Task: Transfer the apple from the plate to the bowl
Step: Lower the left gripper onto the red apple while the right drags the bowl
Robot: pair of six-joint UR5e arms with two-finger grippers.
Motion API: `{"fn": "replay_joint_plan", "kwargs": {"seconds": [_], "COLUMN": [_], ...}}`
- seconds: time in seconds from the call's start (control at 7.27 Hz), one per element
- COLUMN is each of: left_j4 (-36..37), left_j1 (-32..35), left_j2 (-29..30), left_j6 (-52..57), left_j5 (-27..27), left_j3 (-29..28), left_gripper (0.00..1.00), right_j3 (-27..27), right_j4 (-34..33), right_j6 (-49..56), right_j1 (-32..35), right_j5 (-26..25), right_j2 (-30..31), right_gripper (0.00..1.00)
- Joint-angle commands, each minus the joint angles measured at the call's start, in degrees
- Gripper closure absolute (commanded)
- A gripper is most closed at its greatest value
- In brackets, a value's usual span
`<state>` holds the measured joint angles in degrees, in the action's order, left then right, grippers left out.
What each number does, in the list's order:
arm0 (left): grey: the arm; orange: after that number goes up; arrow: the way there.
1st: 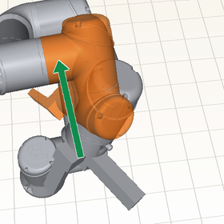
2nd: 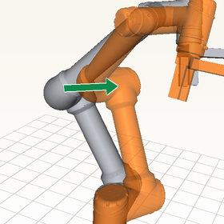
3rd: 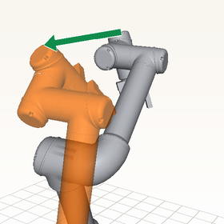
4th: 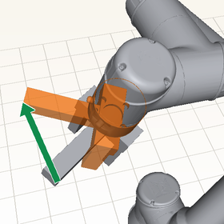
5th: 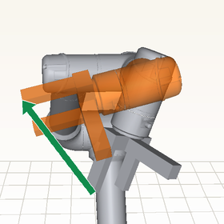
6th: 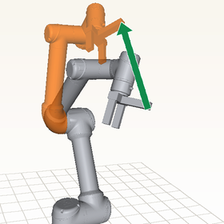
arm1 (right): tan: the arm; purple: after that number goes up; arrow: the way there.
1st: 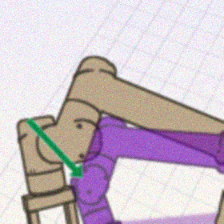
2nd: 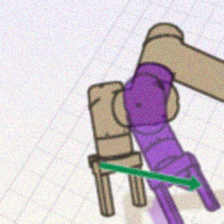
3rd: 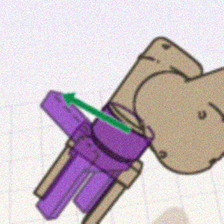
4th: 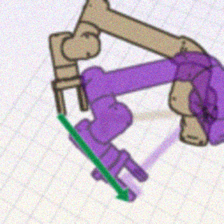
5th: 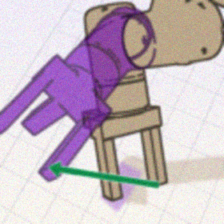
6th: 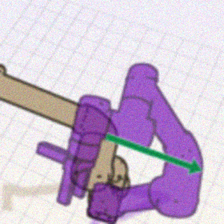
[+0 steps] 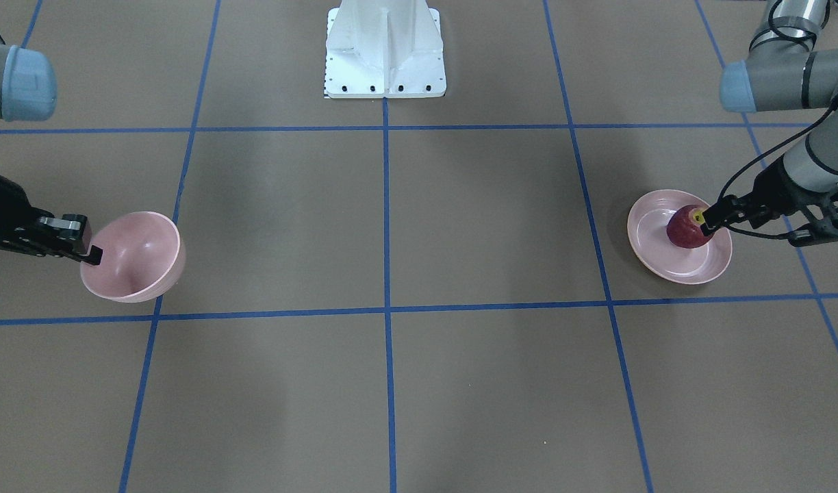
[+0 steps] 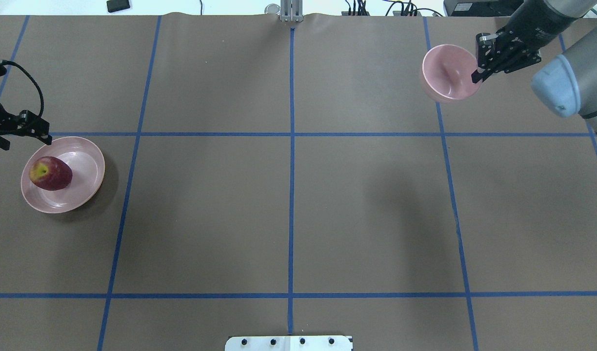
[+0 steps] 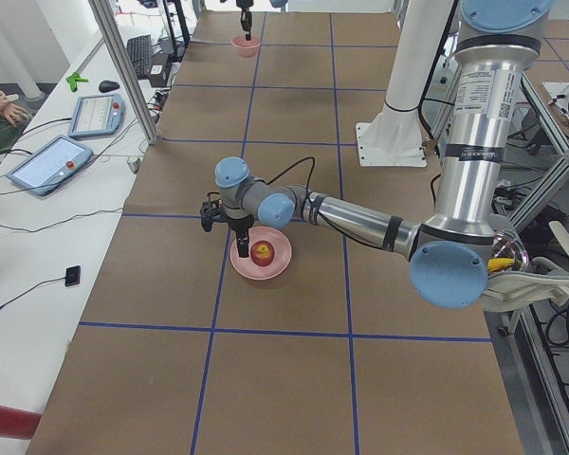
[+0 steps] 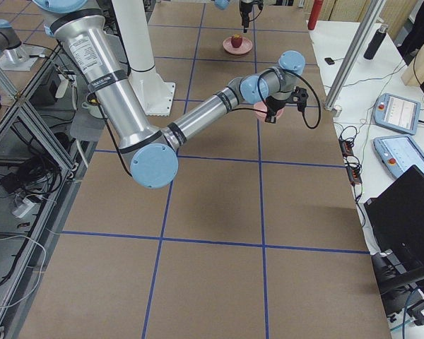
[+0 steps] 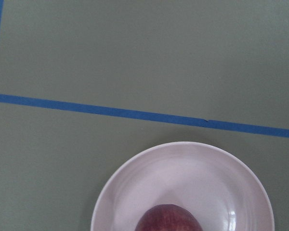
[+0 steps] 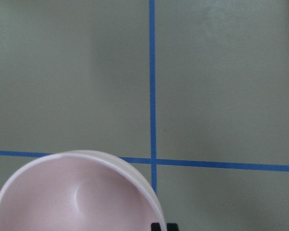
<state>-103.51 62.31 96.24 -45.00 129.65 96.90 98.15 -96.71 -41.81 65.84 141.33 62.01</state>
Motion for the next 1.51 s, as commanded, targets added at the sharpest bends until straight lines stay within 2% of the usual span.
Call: {"fn": "replay_joint_plan", "kwargs": {"seconds": [0.0,0.14,1.24,1.38], "left_j4": [-0.47,-0.38,-0.64,-0.64], "left_j1": [-2.19,-2.8,-7.02,-7.29], "left_j2": [-0.17,-0.17,-0.26,-0.26], "left_j6": [-0.97,-0.97,-0.36,-0.53], "left_j5": [-0.79,-2.63,-2.65,-2.65], "left_j3": [-0.39,-0.39,-3.56,-3.56], "left_gripper": [0.01,0.01,0.01,0.09], "right_j3": [0.29,0.55,1.17,1.17], "right_j4": [0.03,0.12,0.12,0.12], "right_j6": [-4.06,-5.37,-6.53,-6.53], "right_j1": [-3.08,-3.69,-5.63,-6.16], "right_j5": [-1.31,-1.4,-2.8,-2.98], "right_j2": [-1.97,-2.06,-2.15,-2.24], "right_gripper": [1.0,1.0,1.0,1.0]}}
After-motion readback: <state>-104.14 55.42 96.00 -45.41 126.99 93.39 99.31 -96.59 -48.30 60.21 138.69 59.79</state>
